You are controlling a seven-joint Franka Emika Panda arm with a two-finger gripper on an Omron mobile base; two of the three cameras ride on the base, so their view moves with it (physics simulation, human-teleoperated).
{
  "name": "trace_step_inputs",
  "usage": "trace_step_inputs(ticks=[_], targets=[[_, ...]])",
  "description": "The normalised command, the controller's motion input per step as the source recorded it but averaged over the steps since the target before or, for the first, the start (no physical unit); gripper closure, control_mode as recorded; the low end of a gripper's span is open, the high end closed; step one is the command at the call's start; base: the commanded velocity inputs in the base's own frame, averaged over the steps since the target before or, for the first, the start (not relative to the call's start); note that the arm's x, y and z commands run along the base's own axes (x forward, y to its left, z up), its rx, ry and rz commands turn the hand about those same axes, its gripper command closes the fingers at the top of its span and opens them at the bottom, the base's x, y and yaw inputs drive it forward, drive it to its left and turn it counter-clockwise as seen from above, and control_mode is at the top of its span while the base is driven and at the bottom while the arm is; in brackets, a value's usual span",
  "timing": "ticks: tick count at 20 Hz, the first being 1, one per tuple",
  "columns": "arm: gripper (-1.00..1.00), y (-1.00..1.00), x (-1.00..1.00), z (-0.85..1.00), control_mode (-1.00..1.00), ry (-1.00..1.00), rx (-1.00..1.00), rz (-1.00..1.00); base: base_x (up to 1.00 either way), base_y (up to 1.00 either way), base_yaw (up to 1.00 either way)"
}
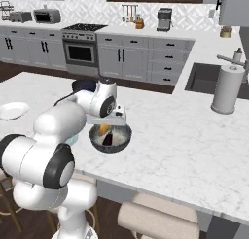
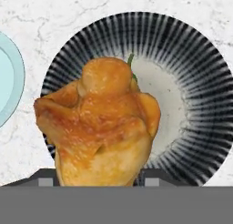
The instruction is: Pick the chicken drumstick and eggplant from their plates and place them in the bowl. Then put the bowl in the fridge.
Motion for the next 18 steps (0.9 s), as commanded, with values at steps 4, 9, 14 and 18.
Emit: trace_step_inputs(ticks=[4, 9, 14, 18], targets=[[1.0, -0.16, 0.3, -0.65, -1.0, 0.06, 0.0, 0.11, 0.0, 0.0, 0.0], [1.0, -0.26, 0.34, -0.31, -1.0, 0.03, 0.0, 0.11, 0.0, 0.0, 0.0], [1.0, -0.13, 0.0, -0.13, -1.0, 0.0, 0.0, 0.08, 0.0, 0.0, 0.0], [-1.0, 0.13, 0.15, -0.28, -1.0, 0.0, -0.05, 0.0, 0.0, 0.0, 0.0]])
